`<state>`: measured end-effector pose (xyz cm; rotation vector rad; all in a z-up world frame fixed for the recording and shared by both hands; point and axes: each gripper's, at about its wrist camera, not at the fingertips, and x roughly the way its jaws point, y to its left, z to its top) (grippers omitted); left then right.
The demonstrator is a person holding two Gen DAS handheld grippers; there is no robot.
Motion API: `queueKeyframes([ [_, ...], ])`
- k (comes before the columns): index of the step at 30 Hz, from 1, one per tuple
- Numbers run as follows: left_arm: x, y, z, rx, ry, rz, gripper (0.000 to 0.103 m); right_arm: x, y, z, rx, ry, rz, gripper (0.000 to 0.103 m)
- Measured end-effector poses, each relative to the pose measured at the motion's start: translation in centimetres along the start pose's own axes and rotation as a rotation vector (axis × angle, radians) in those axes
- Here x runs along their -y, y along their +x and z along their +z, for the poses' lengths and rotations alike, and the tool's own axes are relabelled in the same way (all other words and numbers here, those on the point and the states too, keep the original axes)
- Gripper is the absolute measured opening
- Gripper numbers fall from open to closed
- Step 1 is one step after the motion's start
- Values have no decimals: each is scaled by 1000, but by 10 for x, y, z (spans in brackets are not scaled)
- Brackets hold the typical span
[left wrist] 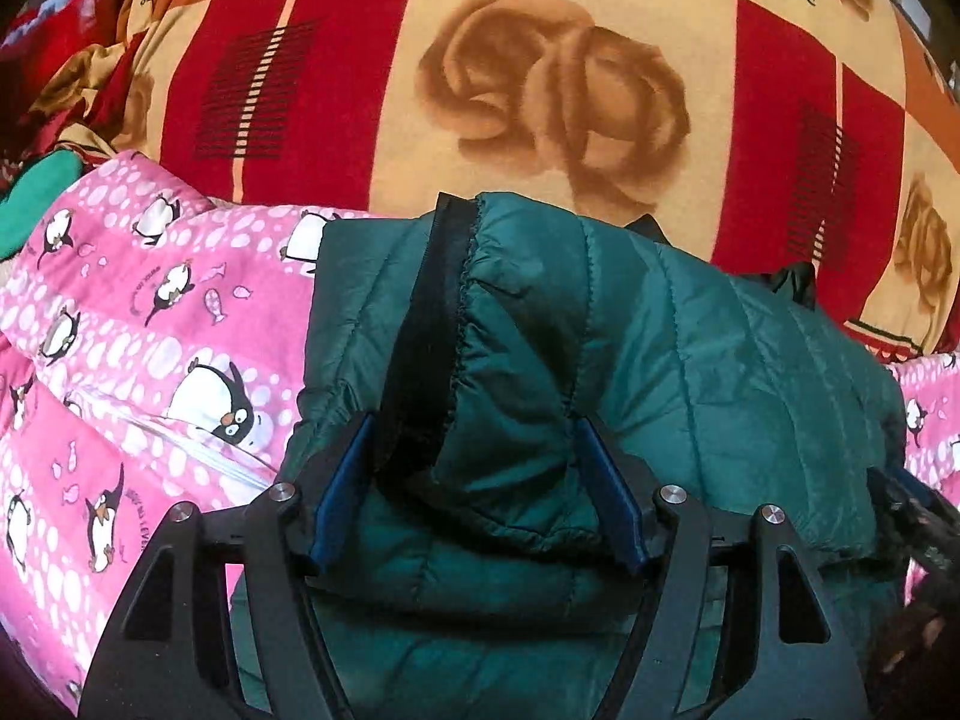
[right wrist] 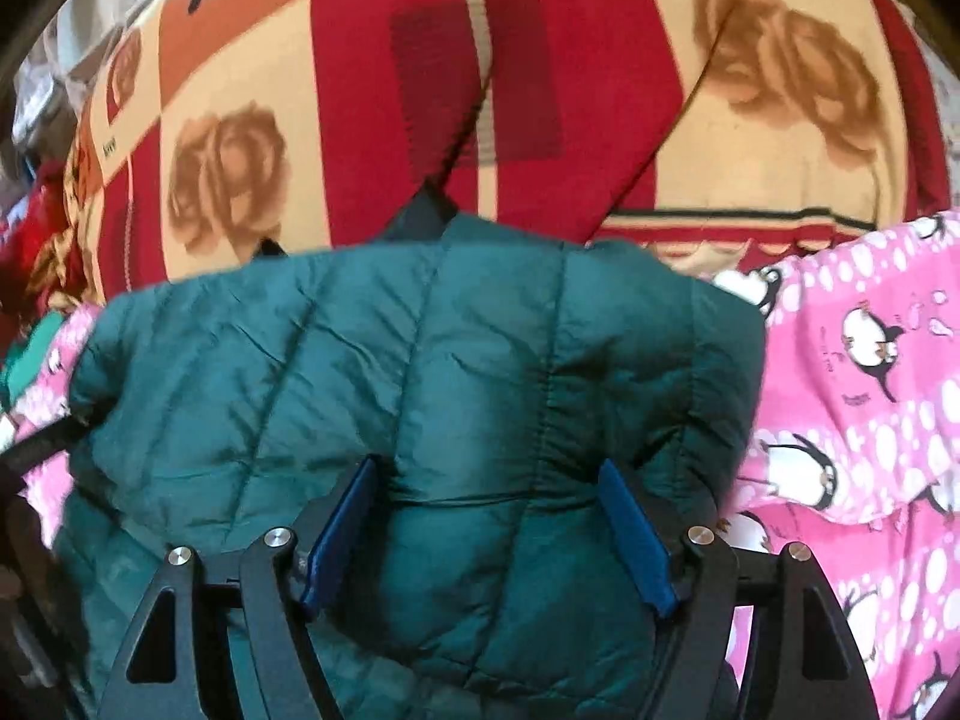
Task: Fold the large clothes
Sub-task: 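Release the sleeve with the right gripper and flatten the folded jacket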
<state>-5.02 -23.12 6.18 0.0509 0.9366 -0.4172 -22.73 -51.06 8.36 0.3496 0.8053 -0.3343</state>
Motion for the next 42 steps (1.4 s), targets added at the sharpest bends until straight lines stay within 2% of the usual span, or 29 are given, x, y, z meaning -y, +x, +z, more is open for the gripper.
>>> queueKeyframes([
  [3,0,1,-2,15,2,4,70,-7,-17,3,41,-3,13,73],
  [7,4,1,-5,31,15,24,71,-27,-12,15,54,-29,14,74],
  [10,5,2,-5,38,21,30,72,-41,6,24,47,-34,14,74],
  [14,8,3,-8,51,39,36,75,-50,51,25,-32,-59,-47,79],
  [16,9,3,-9,54,46,38,76,-50,53,25,-31,-64,-51,79],
  [21,9,4,-9,56,49,41,76,-44,23,24,-14,-55,-30,79],
  [25,10,5,-10,61,48,45,77,-33,-7,15,16,-82,-74,79],
  [28,10,5,-11,64,48,48,78,-20,-7,4,-11,-63,-100,79],
  [32,11,5,-12,74,47,57,80,-6,18,-7,-59,-41,-106,80],
  [35,12,3,-12,82,46,60,80,-7,24,-6,-52,-41,-107,81],
  [39,5,-9,-13,65,46,36,80,-3,-5,-5,-22,-23,-101,81],
  [42,-1,-27,-17,82,52,37,80,0,-28,-10,-9,-22,-107,81],
])
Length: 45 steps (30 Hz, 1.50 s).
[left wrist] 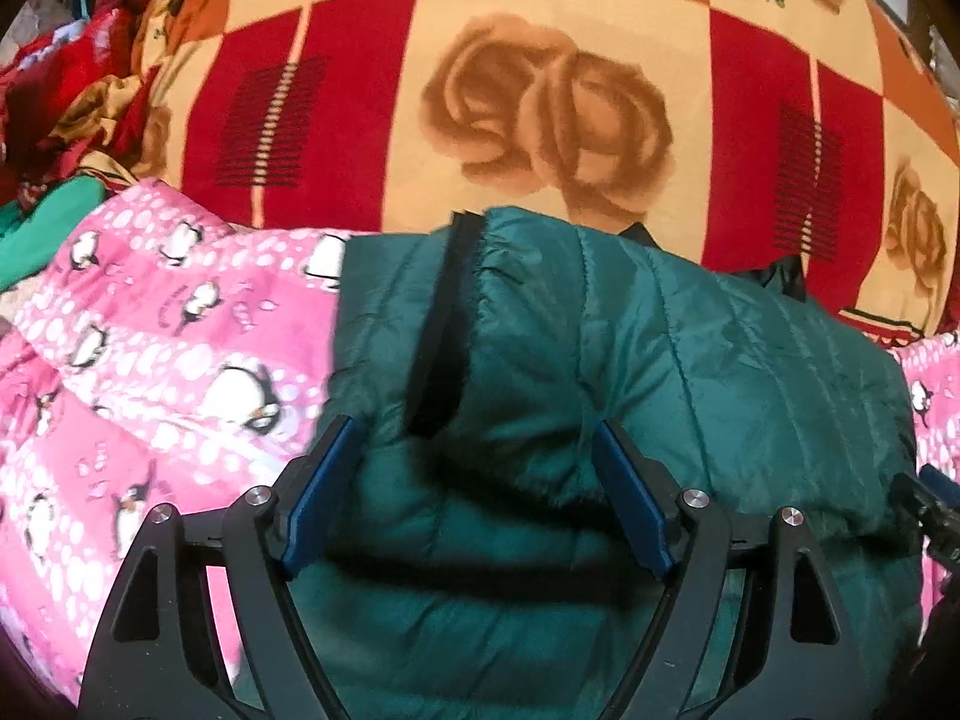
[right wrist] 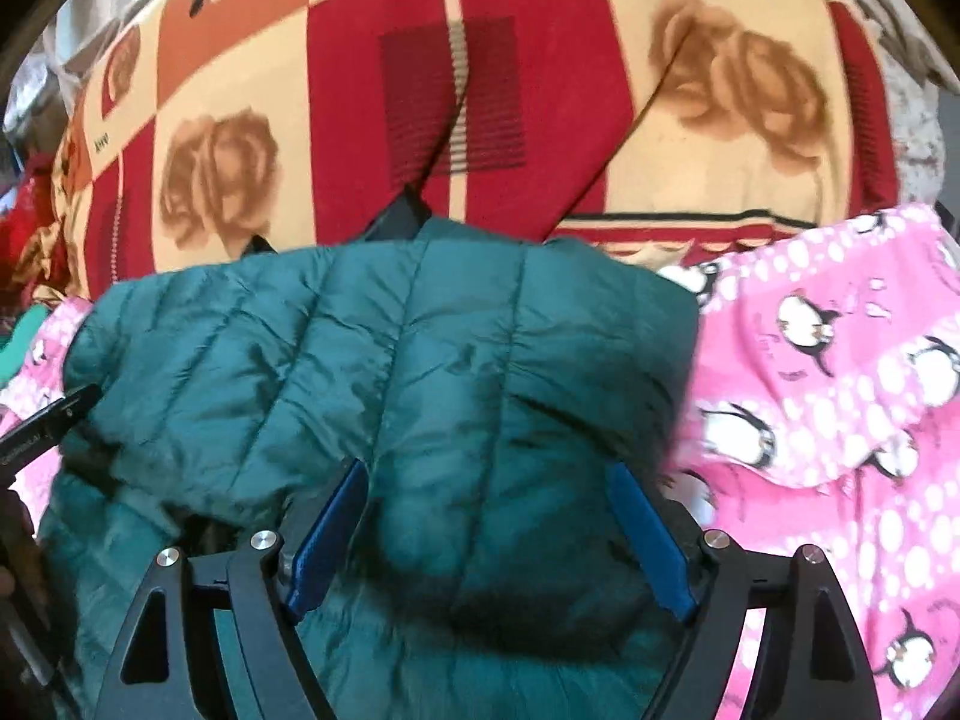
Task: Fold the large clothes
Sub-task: 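Release the sleeve with the right gripper and flatten the folded jacket, then move both grippers to the jacket hem below the zipper pockets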
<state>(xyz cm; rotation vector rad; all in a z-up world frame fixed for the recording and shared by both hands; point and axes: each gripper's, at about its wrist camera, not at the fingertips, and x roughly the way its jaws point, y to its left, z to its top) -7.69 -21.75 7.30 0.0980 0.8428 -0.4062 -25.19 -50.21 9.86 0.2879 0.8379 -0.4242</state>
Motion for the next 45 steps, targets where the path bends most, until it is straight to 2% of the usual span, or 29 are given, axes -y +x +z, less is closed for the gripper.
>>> queueKeyframes([
  [9,-16,-51,-31,36,94,52,80,12,-41,-45,-45,35,18,81],
  [25,-41,-92,-95,-20,84,46,80,-3,-82,-128,-92,50,47,81],
  [34,-52,-110,-123,-32,126,64,80,-3,-102,-159,-123,51,56,81],
  [45,-67,-129,-148,-44,125,69,80,1,-124,-186,-149,48,48,82],
])
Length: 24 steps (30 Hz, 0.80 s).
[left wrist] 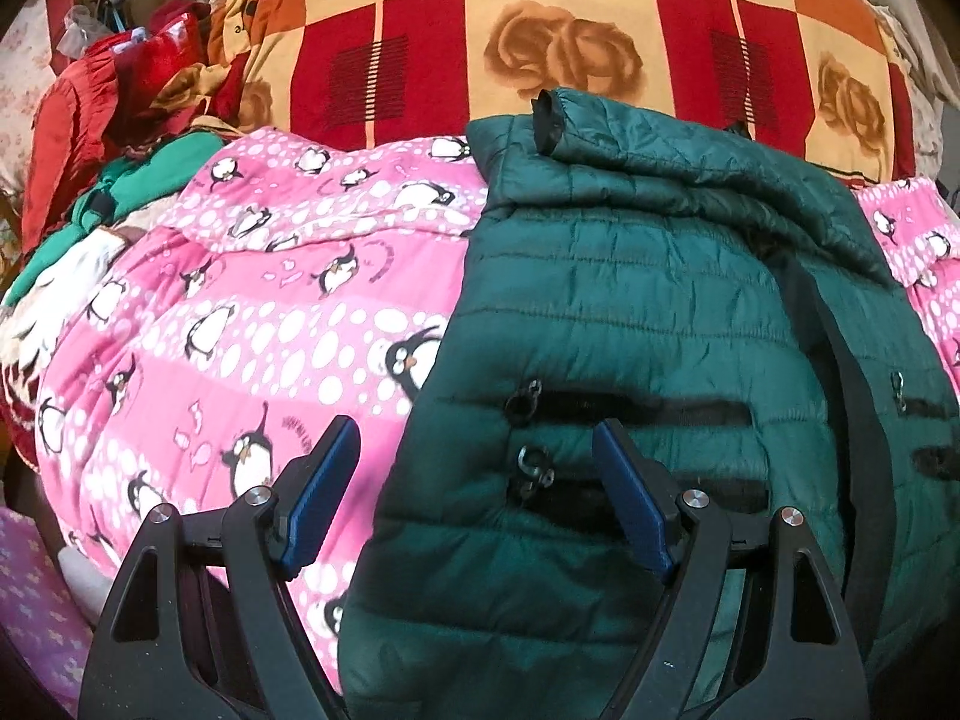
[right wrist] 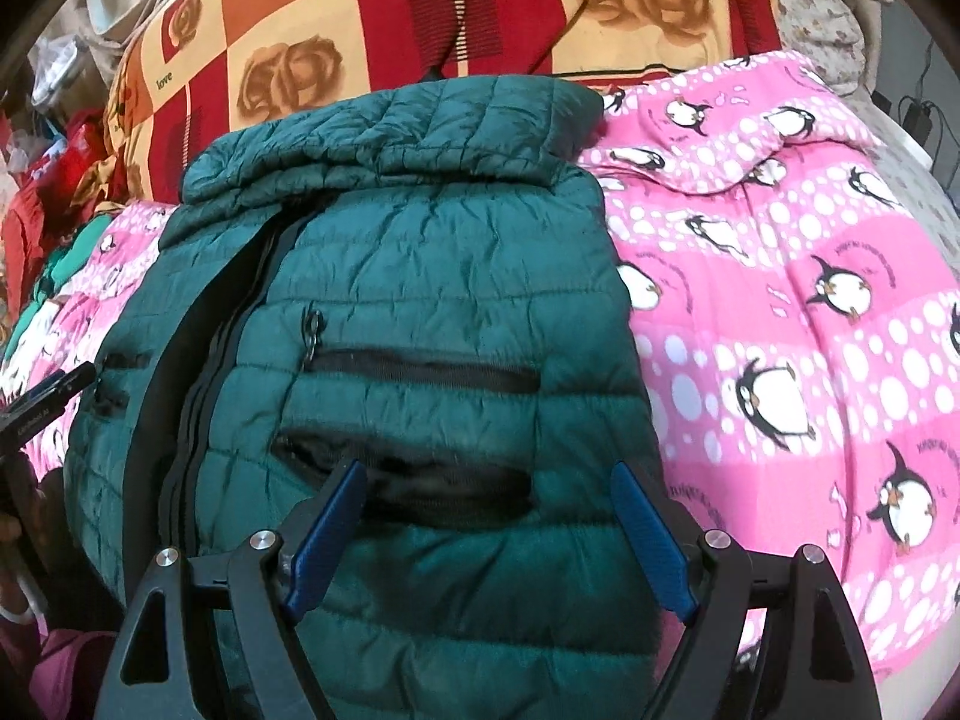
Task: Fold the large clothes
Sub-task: 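Move both grippers to the jacket hem below the zipper pockets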
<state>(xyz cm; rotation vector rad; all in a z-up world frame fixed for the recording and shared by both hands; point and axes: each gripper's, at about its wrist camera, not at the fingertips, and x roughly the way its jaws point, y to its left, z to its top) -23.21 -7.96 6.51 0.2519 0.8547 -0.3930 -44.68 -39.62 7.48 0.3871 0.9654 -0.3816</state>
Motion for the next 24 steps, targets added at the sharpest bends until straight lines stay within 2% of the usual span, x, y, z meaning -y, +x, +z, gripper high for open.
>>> queueKeyframes([
  [12,-8,-18,-21,-3,-3,1,80,10,-16,-30,-17,11,-10,85],
  [24,-8,-25,-35,-11,11,3,80,19,-13,-49,-49,39,-6,85],
])
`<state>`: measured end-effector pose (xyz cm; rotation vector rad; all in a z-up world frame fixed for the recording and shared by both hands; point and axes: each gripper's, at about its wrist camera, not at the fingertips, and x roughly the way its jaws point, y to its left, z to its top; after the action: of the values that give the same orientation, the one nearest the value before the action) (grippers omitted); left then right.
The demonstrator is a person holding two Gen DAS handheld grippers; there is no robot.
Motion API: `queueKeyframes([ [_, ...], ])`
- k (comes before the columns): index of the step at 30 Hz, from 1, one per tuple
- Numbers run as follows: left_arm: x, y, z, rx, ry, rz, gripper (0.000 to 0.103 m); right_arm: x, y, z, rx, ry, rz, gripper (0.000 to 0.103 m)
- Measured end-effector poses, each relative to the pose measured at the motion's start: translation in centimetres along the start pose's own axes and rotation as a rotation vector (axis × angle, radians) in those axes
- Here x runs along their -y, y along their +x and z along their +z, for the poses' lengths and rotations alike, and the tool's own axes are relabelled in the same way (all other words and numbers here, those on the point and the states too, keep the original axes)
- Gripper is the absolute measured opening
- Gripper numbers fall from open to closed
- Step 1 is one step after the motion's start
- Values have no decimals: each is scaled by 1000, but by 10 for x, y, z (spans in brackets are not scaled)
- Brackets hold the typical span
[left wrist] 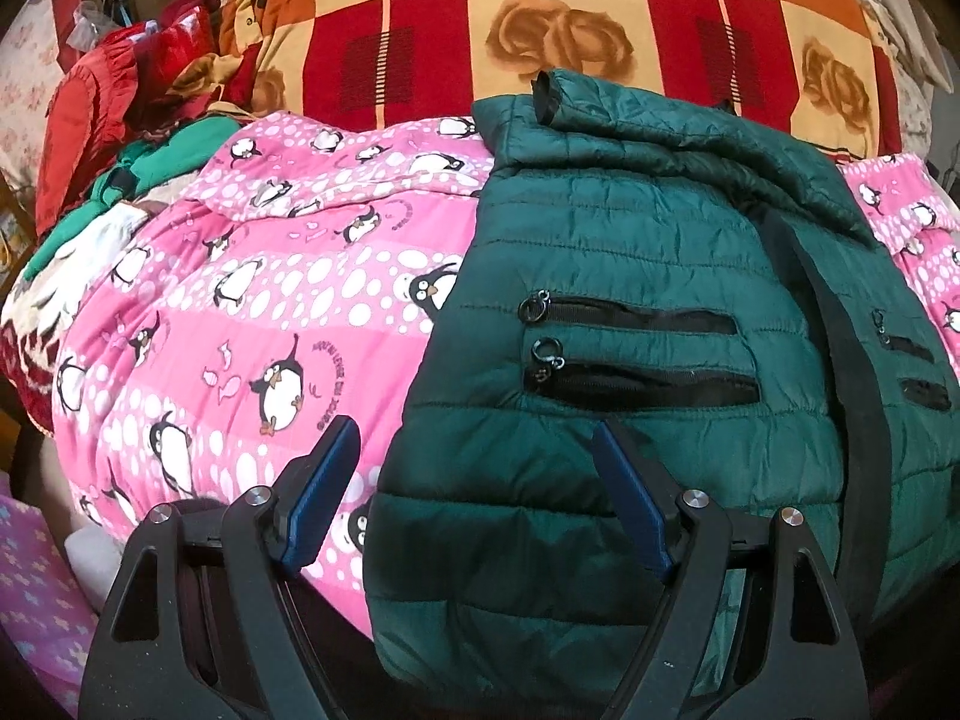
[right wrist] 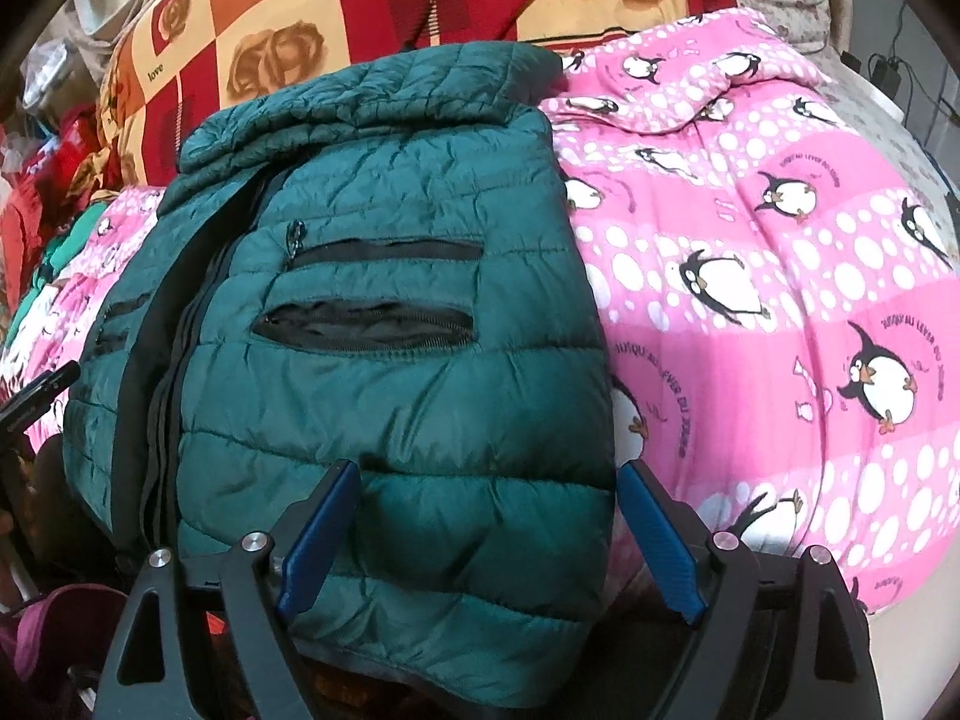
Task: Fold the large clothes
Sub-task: 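Move both grippers to the jacket hem below the zipper pockets, then grasp the jacket hem with both grippers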
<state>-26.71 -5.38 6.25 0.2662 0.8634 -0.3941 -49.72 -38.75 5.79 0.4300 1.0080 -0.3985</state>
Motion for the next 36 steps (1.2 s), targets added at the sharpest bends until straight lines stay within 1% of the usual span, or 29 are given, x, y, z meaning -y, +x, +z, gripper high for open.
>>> queueKeyframes([
  [5,-1,3,-6,-25,-1,-3,80,0,5,-2,-15,-1,-1,86],
  [9,-2,5,-11,-39,-1,-3,80,3,7,-1,-18,4,1,90],
  [12,-3,7,-13,-48,-11,-13,80,4,7,-2,-21,7,0,91],
  [15,-8,10,-14,-66,-31,-50,80,6,9,-1,-28,8,1,91],
  [19,-20,15,-16,-106,-86,-137,80,9,12,-1,-43,15,8,91],
  [22,-27,20,-18,-130,-117,-175,80,11,14,-1,-55,20,19,91],
  [26,-30,28,-22,-177,-144,-222,86,13,19,-3,-95,50,85,91],
  [28,-31,31,-25,-196,-152,-239,87,11,21,-6,-121,46,123,91],
  [30,-32,33,-27,-211,-155,-251,88,6,20,-10,-128,27,145,91],
  [33,-38,35,-31,-249,-165,-286,88,0,17,-14,-121,-5,140,91],
  [36,-44,36,-36,-286,-204,-332,88,-2,12,-13,-106,-3,156,91],
])
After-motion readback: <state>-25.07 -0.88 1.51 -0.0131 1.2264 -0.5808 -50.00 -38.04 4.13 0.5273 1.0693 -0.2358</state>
